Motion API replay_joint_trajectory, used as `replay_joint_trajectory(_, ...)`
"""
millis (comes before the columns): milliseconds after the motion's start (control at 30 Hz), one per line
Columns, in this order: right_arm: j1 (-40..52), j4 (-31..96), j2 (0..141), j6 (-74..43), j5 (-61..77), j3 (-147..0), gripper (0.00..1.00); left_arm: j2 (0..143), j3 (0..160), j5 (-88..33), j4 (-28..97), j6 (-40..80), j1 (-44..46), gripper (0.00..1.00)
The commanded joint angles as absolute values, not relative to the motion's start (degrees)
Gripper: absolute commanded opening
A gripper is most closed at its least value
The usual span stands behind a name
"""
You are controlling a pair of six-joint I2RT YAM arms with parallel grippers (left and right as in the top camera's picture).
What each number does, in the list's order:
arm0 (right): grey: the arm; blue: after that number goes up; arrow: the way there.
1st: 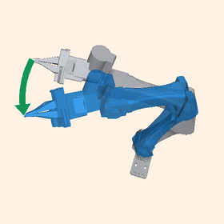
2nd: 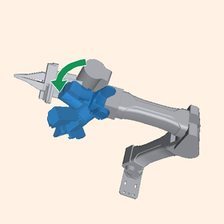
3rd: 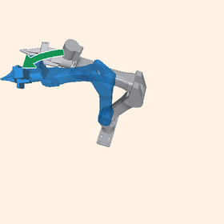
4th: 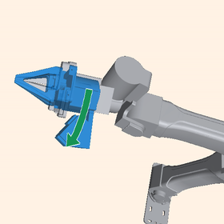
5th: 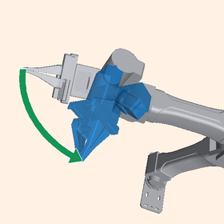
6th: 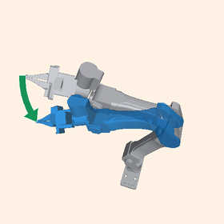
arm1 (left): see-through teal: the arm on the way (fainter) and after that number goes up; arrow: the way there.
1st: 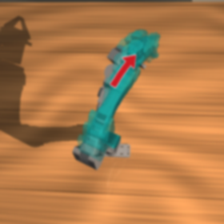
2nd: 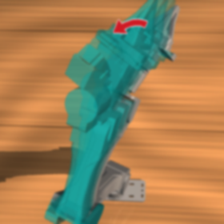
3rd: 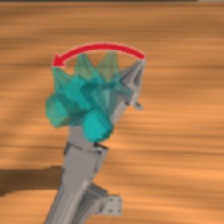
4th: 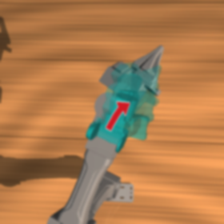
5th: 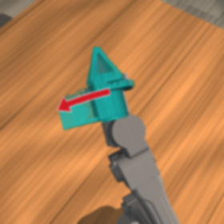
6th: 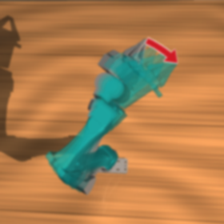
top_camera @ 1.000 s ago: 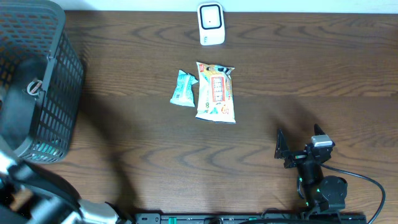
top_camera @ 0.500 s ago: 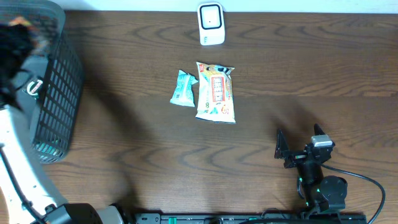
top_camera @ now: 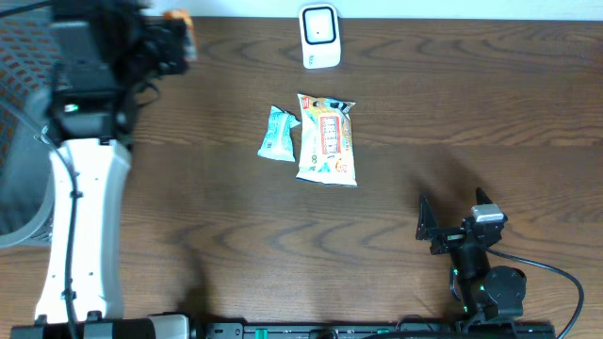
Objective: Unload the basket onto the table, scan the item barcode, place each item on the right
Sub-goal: 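Carry the orange packet under the scanner and set it on the table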
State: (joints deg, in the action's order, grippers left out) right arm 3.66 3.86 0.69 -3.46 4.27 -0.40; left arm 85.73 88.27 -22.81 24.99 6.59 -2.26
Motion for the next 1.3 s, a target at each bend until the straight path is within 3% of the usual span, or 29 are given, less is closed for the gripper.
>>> replay_joint_trajectory(0, 3.31, 4.10, 0.38, -3.60, 4.47, -0.36, 0.99, 89.01, 86.35, -13.45, 27.14, -3.11, 2.72, 0.07)
replay_joint_trajectory(367, 3.31, 4.10, 0.38, -3.60, 4.47, -0.36, 0.99, 104.84, 86.35, -9.15, 30.63, -7.81, 9.34, 0.08)
replay_joint_trajectory(600, 3.31, 4.08, 0.38, -3.60, 4.47, -0.36, 0.99, 112.60, 86.35, -9.17, 30.63, -1.43, 9.45, 0.07)
replay_joint_trajectory(1000, 3.31, 4.10, 0.38, -3.60, 4.47, -0.36, 0.99, 114.78, 86.35, -9.82, 35.18, 3.77, 9.47, 0.08)
replay_joint_trajectory(1267, 3.31, 4.10, 0.38, -3.60, 4.47, -0.36, 0.99, 115.24, 86.35, -12.14, 35.86, 3.77, 9.85, 0.17)
